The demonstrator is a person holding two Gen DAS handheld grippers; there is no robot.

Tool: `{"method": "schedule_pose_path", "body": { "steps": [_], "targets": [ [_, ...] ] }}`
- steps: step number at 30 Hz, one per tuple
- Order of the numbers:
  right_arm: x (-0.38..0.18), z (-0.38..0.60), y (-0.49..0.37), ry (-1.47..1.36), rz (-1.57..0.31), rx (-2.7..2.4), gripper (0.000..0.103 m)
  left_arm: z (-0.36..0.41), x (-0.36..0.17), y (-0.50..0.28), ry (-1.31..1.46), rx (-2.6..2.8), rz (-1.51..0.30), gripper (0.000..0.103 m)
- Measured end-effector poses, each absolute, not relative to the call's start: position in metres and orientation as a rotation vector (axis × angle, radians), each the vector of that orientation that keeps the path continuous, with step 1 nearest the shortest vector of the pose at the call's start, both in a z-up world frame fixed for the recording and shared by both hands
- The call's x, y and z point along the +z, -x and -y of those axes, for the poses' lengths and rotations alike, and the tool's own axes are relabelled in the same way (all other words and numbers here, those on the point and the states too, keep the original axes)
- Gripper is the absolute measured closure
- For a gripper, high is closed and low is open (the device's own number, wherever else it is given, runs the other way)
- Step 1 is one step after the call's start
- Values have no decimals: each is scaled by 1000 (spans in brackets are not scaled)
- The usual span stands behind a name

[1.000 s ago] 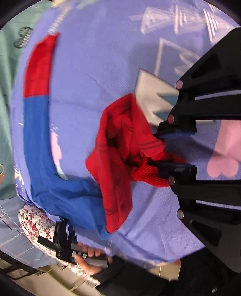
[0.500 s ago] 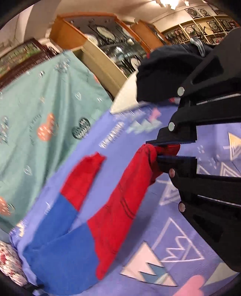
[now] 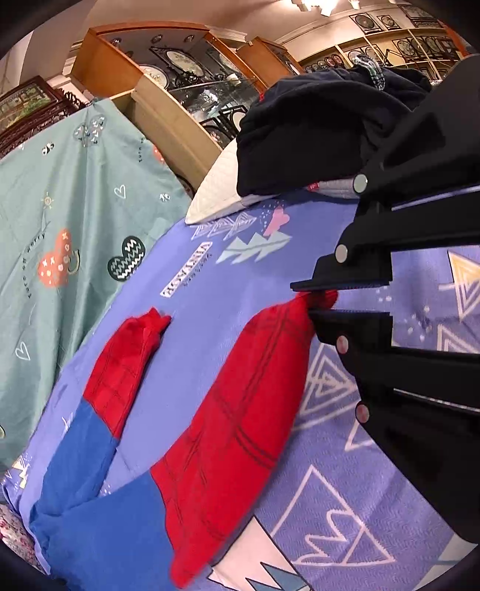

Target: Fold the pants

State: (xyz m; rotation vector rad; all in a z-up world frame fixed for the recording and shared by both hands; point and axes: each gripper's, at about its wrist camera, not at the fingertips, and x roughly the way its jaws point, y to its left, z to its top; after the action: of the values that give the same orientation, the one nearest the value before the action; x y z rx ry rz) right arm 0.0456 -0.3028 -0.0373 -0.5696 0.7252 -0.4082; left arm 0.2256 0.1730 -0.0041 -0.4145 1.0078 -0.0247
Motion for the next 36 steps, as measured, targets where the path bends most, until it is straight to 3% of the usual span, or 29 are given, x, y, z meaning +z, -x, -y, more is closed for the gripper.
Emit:
{"method": "schedule_pose_path", "body": {
  "steps": [4,11,13,14,15,17,21,26,27,28,29,30,36],
  "targets": [
    [-23,314,-27,579,-699,-388,95,-187,12,-180,377,-40,-1021,99],
    [-61,325,-19,669,-807,-349,96,-198,-30,-155,327,5,-1143,95],
    [-69,329,-14,678,-826,-346,81,-200,-38,-151,325,18,-1169,81],
    [-66,334,-10,653,-827,-360,75,-201,-37,-150,328,22,-1167,61],
    [-62,339,-7,621,-824,-368,67,-202,-33,-148,322,35,-1152,53],
    [-46,356,1,478,-828,-369,62,-204,-15,-142,293,49,-1097,48],
    [-20,403,12,-120,-889,-159,54,-195,15,-134,243,25,-1012,37],
    [-49,401,-14,-308,-1000,-92,55,-155,5,-148,178,-59,-1020,33],
    [-54,398,-17,-328,-1009,-85,60,-148,-4,-153,144,-56,-1033,33],
    [-57,397,-21,-346,-1015,-74,78,-143,-14,-158,118,-40,-1053,33],
    [-59,395,-24,-349,-1018,-79,90,-138,-22,-162,113,-40,-1070,33],
    [-58,394,-25,-346,-1006,-78,94,-137,-33,-165,110,-37,-1102,33],
    [8,402,0,-201,-848,-118,95,-130,-50,-161,69,-51,-1131,33]
  ]
}}
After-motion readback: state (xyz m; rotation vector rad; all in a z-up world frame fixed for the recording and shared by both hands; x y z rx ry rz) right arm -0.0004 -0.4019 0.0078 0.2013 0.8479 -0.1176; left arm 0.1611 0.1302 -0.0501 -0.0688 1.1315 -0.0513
